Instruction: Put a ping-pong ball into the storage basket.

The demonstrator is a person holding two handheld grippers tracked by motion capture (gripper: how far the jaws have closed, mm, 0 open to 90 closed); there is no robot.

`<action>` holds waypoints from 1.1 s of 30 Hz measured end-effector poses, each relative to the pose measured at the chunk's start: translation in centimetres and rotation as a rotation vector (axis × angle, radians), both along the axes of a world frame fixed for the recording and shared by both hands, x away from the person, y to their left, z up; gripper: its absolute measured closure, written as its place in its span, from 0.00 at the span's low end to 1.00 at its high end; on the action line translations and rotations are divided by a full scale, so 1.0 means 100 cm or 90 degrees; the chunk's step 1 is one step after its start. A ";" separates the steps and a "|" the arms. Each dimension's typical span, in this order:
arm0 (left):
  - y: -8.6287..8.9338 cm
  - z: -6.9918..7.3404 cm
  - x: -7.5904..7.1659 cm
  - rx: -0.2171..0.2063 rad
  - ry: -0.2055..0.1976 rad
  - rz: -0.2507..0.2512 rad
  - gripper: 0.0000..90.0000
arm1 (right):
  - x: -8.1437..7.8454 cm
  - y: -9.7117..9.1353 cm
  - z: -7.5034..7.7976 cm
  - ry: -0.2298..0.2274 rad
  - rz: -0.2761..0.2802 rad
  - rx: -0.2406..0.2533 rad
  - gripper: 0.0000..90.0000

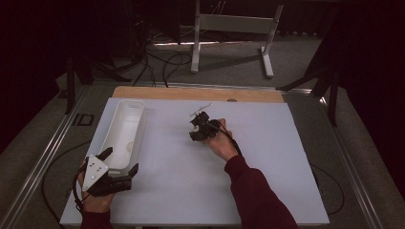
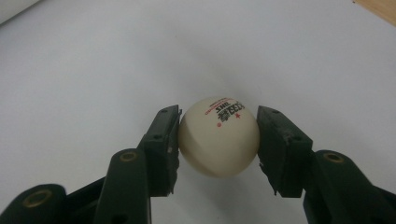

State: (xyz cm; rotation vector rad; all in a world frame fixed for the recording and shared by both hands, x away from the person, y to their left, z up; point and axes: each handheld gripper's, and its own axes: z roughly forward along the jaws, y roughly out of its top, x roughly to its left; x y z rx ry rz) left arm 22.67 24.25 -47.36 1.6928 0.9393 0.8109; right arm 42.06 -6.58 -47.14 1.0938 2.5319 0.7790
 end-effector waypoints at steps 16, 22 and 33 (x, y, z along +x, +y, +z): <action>0.000 0.000 0.000 0.000 0.000 0.000 0.01 | -0.006 -0.006 0.010 -0.011 0.006 0.006 0.56; 0.000 0.000 0.000 0.000 0.001 0.000 0.01 | -0.009 -0.007 0.015 -0.018 0.012 0.002 0.56; 0.000 0.000 0.000 0.002 0.002 0.000 0.01 | -0.013 -0.010 0.022 -0.024 0.021 0.005 0.56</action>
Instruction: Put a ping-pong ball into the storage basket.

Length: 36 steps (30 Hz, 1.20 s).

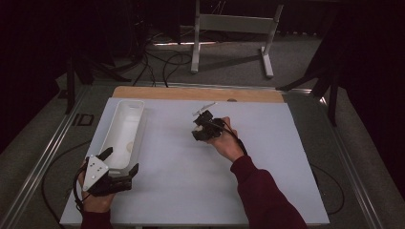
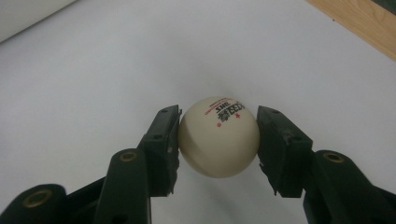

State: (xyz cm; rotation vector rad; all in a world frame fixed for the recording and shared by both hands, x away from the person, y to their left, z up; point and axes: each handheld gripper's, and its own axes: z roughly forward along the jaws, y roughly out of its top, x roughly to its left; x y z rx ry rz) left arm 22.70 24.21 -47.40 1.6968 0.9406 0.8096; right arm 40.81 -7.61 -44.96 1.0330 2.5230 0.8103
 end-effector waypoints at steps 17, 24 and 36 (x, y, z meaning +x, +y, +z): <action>0.000 0.000 0.000 0.000 0.000 0.001 0.01 | -0.010 0.001 0.016 -0.016 0.021 0.004 0.56; -0.001 0.000 0.000 0.001 0.000 0.000 0.01 | -0.013 0.002 0.021 -0.020 0.028 0.008 0.56; -0.001 0.000 0.000 0.001 0.000 0.000 0.01 | -0.018 0.001 0.031 -0.026 0.036 0.016 0.56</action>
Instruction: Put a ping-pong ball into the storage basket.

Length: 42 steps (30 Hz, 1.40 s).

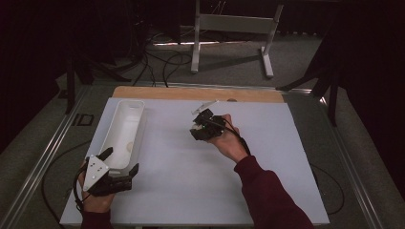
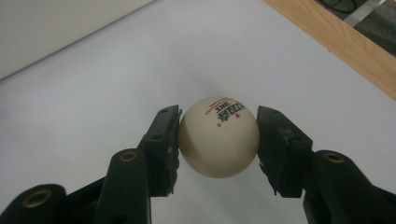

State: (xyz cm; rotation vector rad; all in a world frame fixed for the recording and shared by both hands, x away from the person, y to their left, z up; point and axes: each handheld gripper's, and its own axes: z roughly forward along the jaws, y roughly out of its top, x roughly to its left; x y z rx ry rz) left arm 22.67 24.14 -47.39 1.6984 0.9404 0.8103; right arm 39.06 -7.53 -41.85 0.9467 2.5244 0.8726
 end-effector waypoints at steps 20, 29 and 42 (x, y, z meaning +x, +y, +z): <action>0.000 0.000 0.000 0.001 0.001 -0.001 0.01 | -0.004 0.004 0.014 -0.012 0.016 0.007 0.56; 0.000 0.000 0.000 0.001 0.002 -0.001 0.01 | -0.006 0.005 0.020 -0.018 0.027 0.011 0.56; 0.000 0.000 0.000 0.000 0.001 -0.001 0.01 | -0.007 0.008 0.029 -0.027 0.036 0.013 0.56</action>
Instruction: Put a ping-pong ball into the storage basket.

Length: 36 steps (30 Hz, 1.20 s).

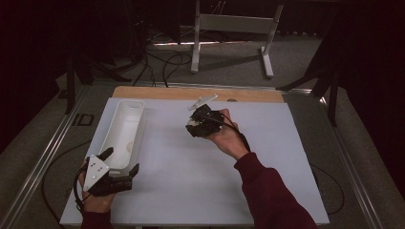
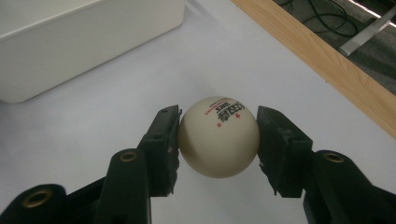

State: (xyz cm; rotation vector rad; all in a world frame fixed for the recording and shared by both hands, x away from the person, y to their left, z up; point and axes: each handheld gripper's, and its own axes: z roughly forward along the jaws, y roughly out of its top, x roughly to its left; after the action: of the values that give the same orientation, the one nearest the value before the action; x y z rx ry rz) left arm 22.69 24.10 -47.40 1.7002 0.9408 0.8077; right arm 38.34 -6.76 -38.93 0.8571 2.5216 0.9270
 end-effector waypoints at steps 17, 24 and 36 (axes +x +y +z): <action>0.000 0.000 0.000 0.000 -0.001 0.000 0.01 | -0.001 0.001 0.010 -0.012 0.006 0.015 0.56; 0.000 0.000 0.000 0.001 -0.001 0.000 0.01 | -0.001 0.002 0.013 -0.016 0.011 0.024 0.56; -0.001 0.000 0.000 0.001 0.001 -0.002 0.01 | -0.003 0.007 0.019 -0.021 0.019 0.034 0.56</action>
State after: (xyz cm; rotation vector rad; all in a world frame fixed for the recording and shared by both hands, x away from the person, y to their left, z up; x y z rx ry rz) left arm 22.70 24.05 -47.42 1.7030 0.9380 0.8052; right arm 38.07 -6.09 -37.03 0.8145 2.4982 1.0130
